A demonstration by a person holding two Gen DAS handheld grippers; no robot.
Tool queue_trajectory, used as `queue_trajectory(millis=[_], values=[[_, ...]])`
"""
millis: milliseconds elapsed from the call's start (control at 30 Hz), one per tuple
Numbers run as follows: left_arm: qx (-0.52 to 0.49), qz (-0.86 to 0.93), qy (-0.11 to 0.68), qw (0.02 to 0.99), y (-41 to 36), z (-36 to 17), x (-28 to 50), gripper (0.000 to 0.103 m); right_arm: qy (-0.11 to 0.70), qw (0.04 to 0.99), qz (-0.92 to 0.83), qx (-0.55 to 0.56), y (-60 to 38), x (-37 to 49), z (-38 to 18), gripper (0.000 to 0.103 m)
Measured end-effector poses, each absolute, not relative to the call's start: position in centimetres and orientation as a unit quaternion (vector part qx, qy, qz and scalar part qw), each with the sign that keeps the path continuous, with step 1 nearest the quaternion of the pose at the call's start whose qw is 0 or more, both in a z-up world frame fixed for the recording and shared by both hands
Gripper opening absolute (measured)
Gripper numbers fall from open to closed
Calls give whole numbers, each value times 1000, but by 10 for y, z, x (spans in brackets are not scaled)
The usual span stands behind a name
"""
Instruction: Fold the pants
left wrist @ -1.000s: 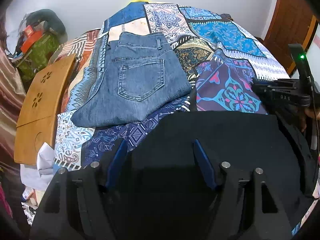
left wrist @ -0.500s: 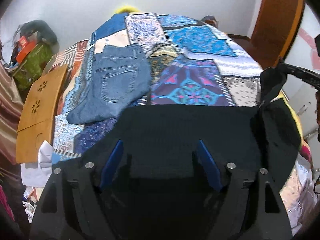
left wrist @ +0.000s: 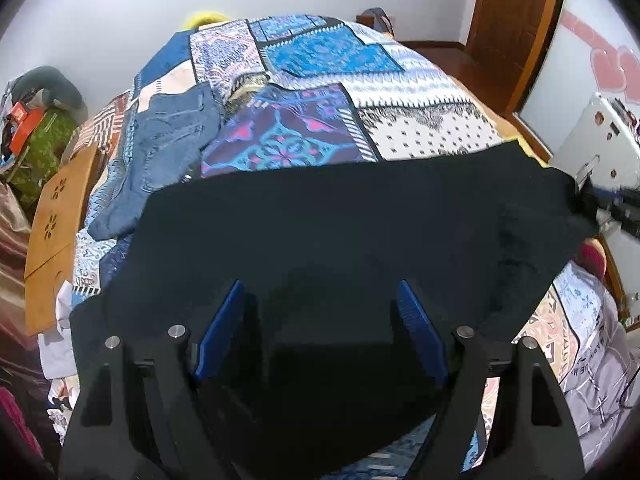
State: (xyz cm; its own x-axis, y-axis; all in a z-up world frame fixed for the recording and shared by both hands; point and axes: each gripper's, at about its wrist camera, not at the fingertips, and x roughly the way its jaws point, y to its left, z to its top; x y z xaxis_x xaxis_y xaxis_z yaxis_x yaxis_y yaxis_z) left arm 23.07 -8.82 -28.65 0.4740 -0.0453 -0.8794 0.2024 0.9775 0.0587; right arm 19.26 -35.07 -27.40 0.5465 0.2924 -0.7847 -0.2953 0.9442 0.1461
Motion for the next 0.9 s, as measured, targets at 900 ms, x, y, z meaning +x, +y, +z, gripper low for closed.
queue_trajectory(millis=[900], values=[[40, -33, 505, 861, -86, -293, 259, 85, 446, 887, 117, 16, -387, 231, -313, 47]])
